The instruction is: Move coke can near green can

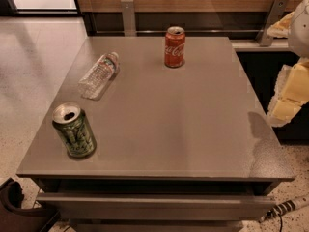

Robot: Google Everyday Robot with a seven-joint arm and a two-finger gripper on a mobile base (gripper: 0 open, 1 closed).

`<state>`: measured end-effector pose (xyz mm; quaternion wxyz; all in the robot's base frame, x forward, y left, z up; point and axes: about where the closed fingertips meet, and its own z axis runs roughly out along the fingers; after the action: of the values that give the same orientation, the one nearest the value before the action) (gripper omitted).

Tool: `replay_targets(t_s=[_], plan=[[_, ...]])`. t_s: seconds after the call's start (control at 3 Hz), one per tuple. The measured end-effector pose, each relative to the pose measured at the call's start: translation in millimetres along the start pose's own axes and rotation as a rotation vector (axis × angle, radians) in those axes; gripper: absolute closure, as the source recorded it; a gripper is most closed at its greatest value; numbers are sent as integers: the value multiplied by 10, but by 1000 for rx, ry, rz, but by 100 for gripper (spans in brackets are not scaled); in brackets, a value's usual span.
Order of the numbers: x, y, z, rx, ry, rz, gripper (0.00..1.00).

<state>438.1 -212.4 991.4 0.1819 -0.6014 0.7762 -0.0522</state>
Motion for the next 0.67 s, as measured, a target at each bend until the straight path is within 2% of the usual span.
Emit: replay_targets(t_s=[0.33,0.67], plan=[[-5,-32,14,5,-16,9,0],[-20,-418,329,20,-228,146,0]])
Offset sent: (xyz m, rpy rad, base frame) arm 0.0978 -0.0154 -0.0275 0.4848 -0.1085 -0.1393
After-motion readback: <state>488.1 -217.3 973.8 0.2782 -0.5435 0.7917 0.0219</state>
